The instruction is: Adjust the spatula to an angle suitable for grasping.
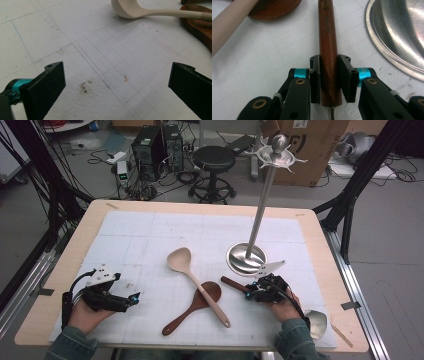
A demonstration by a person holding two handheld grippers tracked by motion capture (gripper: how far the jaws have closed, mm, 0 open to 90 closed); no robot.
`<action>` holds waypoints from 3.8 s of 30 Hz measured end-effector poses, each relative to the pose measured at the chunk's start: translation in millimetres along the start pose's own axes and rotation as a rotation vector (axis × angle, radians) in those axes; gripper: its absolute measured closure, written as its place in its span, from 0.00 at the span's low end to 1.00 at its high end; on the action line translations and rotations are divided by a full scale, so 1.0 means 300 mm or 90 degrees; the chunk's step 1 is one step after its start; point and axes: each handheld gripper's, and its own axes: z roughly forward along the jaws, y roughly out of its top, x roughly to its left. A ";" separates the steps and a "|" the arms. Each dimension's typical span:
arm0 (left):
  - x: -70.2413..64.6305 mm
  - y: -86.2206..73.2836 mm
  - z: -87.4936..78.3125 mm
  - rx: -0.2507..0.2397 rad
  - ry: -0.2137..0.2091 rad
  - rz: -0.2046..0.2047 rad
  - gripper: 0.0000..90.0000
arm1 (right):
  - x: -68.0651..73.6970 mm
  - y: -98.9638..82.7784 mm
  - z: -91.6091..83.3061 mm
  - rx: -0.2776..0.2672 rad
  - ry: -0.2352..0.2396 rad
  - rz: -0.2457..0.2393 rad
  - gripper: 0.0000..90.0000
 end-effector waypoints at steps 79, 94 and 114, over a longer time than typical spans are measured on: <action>0.001 0.000 0.001 0.000 -0.001 -0.001 0.02 | 0.062 0.075 -0.034 -0.074 0.046 0.058 0.81; 0.001 0.000 0.002 0.000 -0.002 0.000 0.02 | 0.049 0.128 -0.146 -0.190 0.027 0.078 0.82; 0.001 0.001 0.003 0.001 0.001 0.002 0.02 | 0.040 0.204 -0.286 -0.337 0.018 0.101 0.82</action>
